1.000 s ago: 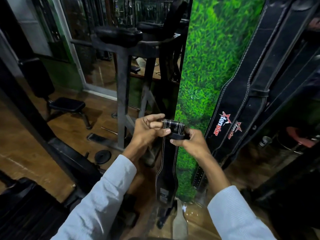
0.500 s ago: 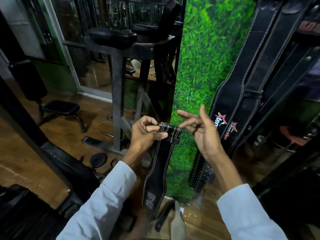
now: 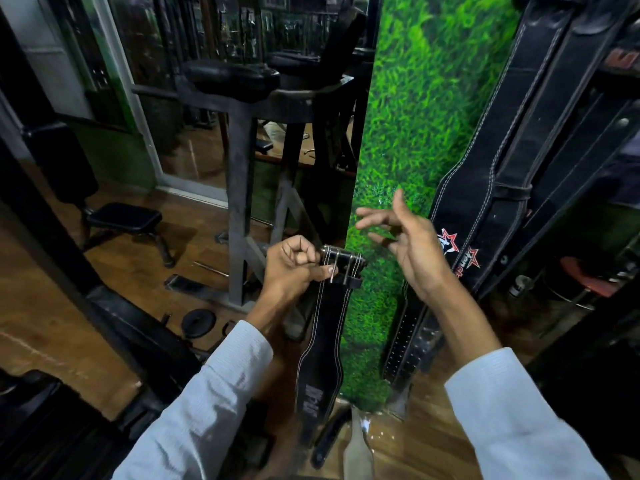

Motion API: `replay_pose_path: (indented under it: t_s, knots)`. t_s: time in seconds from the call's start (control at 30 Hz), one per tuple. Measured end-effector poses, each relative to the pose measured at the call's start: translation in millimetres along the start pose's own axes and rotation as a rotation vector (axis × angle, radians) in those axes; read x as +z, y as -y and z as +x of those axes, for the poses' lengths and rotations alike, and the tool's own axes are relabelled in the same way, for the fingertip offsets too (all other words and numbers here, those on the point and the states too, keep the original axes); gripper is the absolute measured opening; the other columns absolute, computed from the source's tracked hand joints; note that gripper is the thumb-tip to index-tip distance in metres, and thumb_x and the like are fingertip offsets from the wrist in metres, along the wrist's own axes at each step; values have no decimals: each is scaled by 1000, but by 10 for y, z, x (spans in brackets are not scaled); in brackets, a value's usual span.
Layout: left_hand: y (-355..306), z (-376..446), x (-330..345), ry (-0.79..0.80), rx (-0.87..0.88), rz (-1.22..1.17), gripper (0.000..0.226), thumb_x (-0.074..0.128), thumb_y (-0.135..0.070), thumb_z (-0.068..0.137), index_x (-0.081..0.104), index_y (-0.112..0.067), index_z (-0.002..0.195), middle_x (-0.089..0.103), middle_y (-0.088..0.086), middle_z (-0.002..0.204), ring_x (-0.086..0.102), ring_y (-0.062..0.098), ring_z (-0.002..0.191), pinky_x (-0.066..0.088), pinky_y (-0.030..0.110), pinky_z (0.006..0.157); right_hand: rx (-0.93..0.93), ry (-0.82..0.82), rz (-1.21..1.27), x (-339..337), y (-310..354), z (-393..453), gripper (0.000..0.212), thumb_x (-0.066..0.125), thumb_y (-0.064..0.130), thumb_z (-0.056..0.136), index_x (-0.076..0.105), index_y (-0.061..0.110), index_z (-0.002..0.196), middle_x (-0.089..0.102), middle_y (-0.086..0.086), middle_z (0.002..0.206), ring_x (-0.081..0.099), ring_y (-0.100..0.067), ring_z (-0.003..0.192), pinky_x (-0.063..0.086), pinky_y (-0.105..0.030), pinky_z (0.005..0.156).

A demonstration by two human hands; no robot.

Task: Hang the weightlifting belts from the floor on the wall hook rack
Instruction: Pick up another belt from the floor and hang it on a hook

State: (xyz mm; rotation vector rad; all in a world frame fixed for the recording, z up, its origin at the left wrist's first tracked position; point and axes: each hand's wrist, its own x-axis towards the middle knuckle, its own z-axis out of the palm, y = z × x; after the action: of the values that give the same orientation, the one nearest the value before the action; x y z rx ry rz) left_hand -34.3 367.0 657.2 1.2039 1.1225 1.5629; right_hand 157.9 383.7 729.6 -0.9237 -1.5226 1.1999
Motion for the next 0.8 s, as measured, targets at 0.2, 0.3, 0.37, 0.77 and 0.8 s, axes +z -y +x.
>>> replay_pose_path:
  t_s: [0.2,0.3,0.37,0.77,0.8]
  knots:
    - [-29,64,69,35,22,-38,45,83,13,53,54,-21,58,57,8,59,59,32,76,54,34,66,347,112,-457,-132,-83,76,43,66,47,95,74,6,86,71,-17,124,68,-19,103,45,-39,100]
    - [-51,132,117,13,20,-14,46,76,26,63,50,-12,66,62,3,59,63,16,57,57,23,55,156,-32,-211,-152,-39,121,14,76,24,90,79,13,82,79,-3,89,67,-15,77,46,-28,74]
    - [-101,207,142,18,10,-25,40,72,26,70,57,-10,79,69,1,62,66,7,56,57,20,58,36,-120,-243,-145,65,166,8,79,19,87,80,13,81,79,9,87,72,-3,85,52,-26,85]
    - [-940,1092,573,88,369,148,9,77,-5,84,78,-9,93,70,2,75,58,2,64,47,15,63,-176,-331,-52,-252,844,738,10,76,14,90,77,5,86,77,4,82,67,10,69,47,-6,68]
    - [-1050,1181,632,96,379,122,10,78,-5,84,78,-11,92,71,0,74,60,1,64,48,15,63,-199,-341,-47,-300,923,798,12,75,19,92,77,9,85,77,5,82,66,9,70,47,-9,69]
